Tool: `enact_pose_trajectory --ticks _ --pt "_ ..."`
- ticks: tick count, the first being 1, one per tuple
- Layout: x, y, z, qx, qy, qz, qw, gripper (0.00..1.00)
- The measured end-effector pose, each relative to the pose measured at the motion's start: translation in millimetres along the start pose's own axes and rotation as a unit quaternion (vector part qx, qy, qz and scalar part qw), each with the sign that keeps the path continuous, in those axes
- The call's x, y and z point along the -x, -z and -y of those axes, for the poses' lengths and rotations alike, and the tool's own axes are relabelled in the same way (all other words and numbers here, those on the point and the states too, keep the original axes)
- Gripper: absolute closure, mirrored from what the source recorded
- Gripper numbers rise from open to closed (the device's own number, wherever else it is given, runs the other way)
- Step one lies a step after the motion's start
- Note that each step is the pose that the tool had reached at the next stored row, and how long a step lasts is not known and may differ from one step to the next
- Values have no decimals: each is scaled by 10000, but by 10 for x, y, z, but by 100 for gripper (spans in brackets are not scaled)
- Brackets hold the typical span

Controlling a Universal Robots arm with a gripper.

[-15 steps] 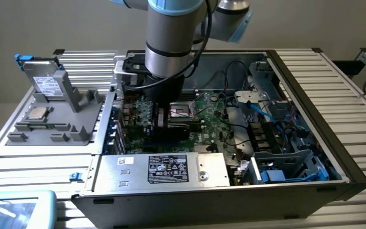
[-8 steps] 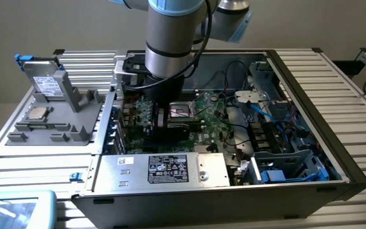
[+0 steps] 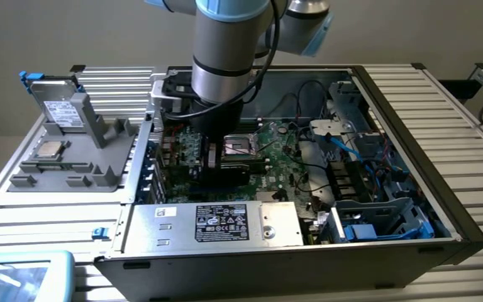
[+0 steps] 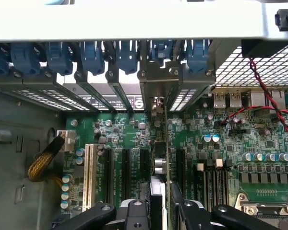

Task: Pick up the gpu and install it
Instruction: 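Insert the gpu into the slot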

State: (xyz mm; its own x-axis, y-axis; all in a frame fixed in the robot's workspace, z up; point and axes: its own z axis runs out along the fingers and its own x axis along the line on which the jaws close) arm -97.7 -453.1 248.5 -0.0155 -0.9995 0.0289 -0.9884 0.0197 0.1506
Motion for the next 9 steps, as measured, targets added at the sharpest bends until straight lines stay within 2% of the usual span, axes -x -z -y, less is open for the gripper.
enact_pose_trajectory --ticks 9 --pt "4 -16 3 0 0 1 10000 73"
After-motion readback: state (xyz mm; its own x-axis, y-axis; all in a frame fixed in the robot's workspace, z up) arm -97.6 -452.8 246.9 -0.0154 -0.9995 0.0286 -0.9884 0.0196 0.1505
